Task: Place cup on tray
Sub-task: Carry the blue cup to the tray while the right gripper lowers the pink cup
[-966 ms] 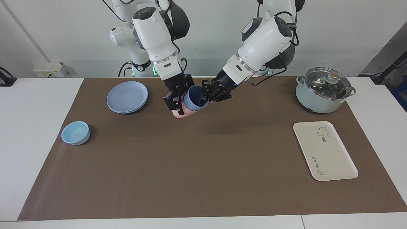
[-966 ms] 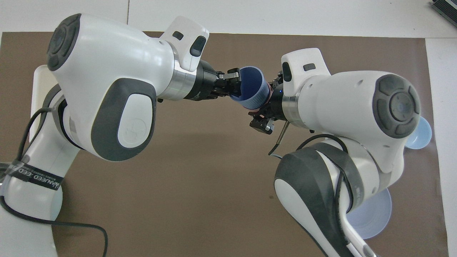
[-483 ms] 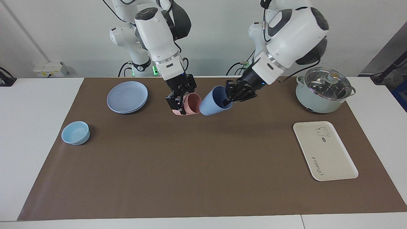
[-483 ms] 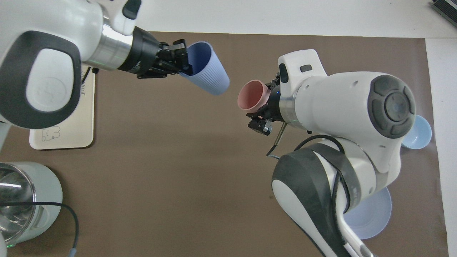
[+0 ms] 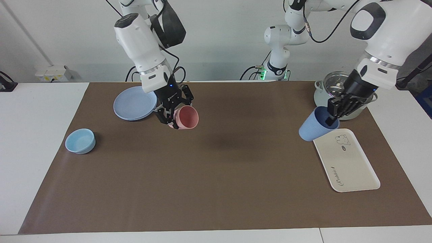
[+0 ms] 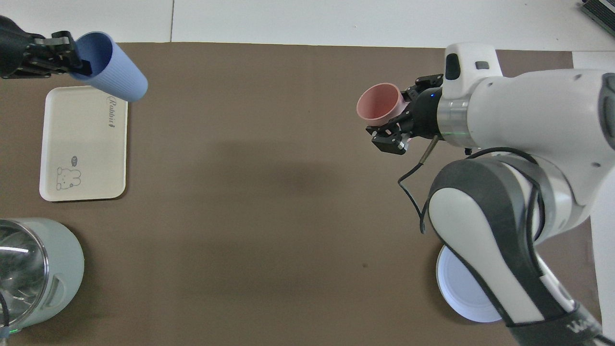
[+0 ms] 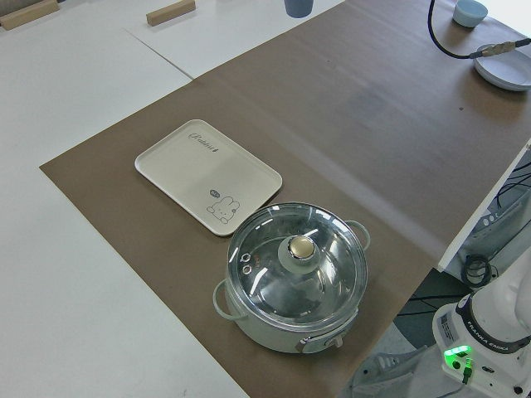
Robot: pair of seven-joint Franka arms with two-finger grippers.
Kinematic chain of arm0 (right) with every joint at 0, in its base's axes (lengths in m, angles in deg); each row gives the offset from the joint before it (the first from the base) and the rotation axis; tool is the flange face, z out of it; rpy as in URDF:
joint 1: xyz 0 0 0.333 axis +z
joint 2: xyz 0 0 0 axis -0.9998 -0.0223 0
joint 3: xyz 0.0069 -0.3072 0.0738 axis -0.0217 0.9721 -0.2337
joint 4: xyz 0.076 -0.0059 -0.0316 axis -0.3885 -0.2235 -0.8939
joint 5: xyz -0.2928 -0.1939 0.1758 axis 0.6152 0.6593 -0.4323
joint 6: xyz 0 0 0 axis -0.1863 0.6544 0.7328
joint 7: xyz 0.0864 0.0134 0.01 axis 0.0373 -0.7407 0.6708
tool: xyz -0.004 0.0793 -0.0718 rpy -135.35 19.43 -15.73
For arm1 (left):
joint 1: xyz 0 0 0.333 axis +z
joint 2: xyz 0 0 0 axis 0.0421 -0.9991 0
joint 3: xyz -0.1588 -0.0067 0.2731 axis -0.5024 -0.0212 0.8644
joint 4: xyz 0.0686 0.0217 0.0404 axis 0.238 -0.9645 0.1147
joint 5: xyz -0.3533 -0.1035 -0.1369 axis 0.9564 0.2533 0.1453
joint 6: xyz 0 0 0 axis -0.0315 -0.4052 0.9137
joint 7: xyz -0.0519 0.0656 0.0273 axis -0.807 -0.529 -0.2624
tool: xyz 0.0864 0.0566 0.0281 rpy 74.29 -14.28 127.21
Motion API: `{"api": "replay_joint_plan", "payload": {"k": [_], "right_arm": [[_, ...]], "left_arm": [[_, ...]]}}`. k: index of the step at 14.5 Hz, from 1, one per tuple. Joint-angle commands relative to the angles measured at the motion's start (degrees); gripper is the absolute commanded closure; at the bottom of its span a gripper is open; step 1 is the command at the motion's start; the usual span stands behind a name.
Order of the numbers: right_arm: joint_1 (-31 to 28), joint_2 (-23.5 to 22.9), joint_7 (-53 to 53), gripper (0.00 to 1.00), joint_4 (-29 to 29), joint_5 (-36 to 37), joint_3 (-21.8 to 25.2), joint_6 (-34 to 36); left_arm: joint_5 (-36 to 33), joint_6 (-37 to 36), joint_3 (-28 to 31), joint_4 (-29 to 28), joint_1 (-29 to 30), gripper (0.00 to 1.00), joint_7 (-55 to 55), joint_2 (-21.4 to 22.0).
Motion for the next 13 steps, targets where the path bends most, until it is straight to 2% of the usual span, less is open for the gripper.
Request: {"api": "replay_joint_plan", "payload": {"k": [1, 4, 6, 9, 11, 13], "right_arm": [[-6.94, 0.09, 13.21, 1.00, -3.82, -16.85, -0.32, -3.76], [-13.01, -3.34, 33.24, 1.00, -5.23, -37.86, -0.41, -4.04], [-15.04, -5.27, 40.75, 1.00, -6.99, -47.73, -0.32, -3.60], [-19.34, -9.14, 50.32, 1.00, -7.34, -54.62, -0.32, 0.43], [-22.33, -11.60, 55.69, 1.00, -7.35, -54.89, -0.41, 3.42], [-25.31, -15.45, 64.80, 1.00, -7.26, -58.38, -0.41, 8.33]], "left_arm": [[-1.01, 8.40, -0.95, -13.32, 8.84, 1.00, -12.27, 5.94], [-0.93, 12.55, -0.86, -14.93, 14.99, 1.00, -18.60, 3.59], [-0.23, 15.54, -0.95, -15.28, 18.17, 1.00, -21.96, 0.42], [1.09, 21.69, -0.95, -19.58, 19.67, 1.00, -22.14, -1.78], [5.47, 22.14, -0.86, -19.07, 20.82, 1.00, -22.05, -5.46], [5.58, 22.76, -0.86, -18.98, 20.73, 1.00, -22.14, -7.32]]}}
